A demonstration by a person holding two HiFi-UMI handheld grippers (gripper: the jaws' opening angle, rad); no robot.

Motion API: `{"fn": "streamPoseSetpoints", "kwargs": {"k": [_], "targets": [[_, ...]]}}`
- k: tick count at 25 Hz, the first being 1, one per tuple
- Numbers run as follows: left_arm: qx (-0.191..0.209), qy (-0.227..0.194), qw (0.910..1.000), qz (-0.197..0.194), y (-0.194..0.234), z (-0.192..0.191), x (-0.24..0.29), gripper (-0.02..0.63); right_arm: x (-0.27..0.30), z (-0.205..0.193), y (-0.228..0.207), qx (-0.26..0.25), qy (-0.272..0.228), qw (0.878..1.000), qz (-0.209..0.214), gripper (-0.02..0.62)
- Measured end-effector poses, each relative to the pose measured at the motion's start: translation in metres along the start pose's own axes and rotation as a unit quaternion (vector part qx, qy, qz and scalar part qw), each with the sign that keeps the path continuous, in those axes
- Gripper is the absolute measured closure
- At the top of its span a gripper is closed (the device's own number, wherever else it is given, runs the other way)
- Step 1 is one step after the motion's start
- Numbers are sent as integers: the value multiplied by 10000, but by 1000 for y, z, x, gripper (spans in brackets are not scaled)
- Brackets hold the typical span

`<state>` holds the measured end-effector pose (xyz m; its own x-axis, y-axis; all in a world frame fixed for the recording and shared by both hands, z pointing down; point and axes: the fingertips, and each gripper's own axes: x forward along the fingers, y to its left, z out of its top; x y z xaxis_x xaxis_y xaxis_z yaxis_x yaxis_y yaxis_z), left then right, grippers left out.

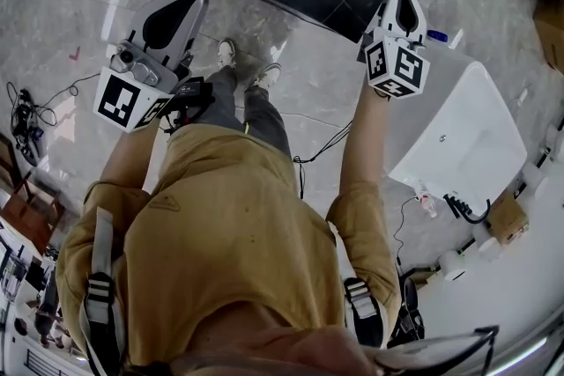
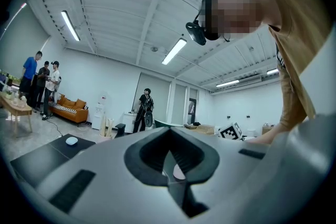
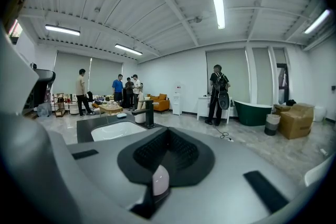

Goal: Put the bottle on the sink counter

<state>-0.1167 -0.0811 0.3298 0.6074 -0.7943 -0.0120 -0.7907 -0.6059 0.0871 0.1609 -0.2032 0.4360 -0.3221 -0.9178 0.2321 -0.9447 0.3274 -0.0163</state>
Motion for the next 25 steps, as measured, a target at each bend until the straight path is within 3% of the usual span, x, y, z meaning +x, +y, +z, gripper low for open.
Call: {"fn": "streamPoseSetpoints", "kwargs": {"k": [25], "targets": [[53, -102, 9999, 119, -1, 14, -28, 604, -30, 49, -9, -190, -241, 9994, -131, 589]]}}
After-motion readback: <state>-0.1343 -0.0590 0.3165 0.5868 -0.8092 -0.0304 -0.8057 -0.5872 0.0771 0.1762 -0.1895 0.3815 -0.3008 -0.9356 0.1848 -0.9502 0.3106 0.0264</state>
